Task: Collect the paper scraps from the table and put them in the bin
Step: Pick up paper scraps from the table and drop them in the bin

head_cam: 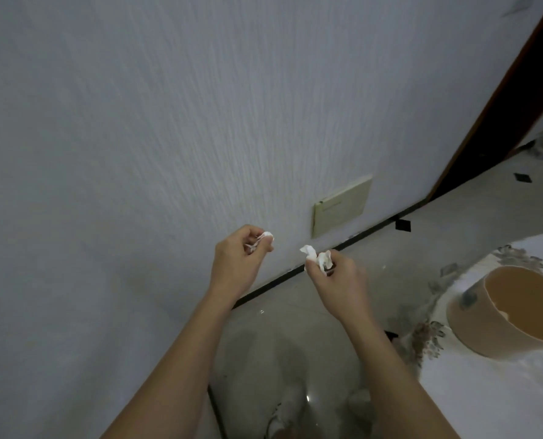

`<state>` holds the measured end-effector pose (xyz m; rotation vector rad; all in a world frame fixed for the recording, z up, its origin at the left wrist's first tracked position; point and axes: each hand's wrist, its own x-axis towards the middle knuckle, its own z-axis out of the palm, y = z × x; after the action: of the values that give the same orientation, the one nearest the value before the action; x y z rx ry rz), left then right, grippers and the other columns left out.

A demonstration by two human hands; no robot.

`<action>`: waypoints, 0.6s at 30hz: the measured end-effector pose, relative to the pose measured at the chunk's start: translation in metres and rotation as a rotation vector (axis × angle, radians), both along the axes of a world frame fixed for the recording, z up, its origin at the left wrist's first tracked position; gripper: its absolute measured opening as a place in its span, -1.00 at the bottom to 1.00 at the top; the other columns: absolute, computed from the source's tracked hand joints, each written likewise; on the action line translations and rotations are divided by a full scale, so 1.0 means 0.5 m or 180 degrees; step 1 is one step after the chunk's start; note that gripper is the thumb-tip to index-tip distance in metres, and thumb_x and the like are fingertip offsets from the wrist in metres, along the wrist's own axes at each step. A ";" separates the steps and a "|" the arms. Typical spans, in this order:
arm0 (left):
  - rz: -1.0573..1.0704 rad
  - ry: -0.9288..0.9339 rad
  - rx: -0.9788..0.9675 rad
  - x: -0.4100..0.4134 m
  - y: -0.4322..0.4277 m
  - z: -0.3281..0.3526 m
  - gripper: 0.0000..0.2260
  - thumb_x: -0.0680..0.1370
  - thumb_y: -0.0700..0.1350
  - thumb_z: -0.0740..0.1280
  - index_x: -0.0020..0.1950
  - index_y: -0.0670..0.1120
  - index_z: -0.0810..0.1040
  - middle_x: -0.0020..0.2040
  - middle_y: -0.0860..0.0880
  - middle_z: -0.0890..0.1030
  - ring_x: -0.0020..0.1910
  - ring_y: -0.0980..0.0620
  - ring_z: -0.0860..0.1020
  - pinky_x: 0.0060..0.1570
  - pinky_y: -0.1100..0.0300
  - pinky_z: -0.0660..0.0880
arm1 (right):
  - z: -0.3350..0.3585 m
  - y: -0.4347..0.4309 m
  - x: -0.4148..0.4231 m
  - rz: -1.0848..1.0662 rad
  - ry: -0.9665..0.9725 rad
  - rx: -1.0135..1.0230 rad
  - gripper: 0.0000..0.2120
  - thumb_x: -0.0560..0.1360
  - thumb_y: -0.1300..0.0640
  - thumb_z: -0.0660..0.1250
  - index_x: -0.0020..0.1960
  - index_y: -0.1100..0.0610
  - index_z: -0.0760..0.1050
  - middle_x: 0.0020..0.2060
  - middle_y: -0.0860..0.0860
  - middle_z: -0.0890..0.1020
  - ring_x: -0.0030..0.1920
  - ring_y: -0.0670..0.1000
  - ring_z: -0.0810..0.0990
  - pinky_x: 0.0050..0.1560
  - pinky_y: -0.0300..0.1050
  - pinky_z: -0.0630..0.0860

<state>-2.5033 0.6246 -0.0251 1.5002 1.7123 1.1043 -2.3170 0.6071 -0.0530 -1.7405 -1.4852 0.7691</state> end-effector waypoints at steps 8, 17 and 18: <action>-0.0456 -0.0012 0.0016 0.021 0.208 0.031 -0.91 0.57 0.06 0.35 -0.10 0.11 0.59 -0.21 0.22 0.66 -0.22 0.06 0.61 -0.10 -0.06 0.61 | 0.020 0.193 -0.017 -0.0357 0.0217 0.0035 -0.62 0.51 -0.13 0.33 -0.38 0.04 0.37 -0.51 -0.06 0.45 -0.45 -0.03 0.41 -0.39 -0.09 0.32; -0.0968 -0.0031 0.0068 0.094 0.396 0.022 -0.90 0.56 0.08 0.35 -0.14 0.14 0.58 -0.22 0.09 0.66 -0.21 0.05 0.61 -0.16 -0.07 0.61 | 0.057 0.336 0.071 -0.1008 0.0099 0.0064 -0.61 0.50 -0.11 0.33 -0.38 0.06 0.33 -0.51 -0.06 0.41 -0.44 0.00 0.40 -0.39 -0.07 0.32; -0.1047 -0.0056 0.0069 0.109 0.420 0.020 -0.90 0.56 0.07 0.36 -0.15 0.14 0.58 -0.23 0.07 0.67 -0.22 0.05 0.61 -0.16 -0.08 0.61 | 0.054 0.350 0.084 -0.1083 0.0104 0.0040 -0.61 0.50 -0.11 0.33 -0.37 0.06 0.32 -0.50 -0.06 0.41 -0.44 0.00 0.39 -0.38 -0.07 0.32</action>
<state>-2.4486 0.8348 -0.0151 1.7054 1.3811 0.9602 -2.2750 0.7821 -0.0257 -1.8952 -1.1273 0.6043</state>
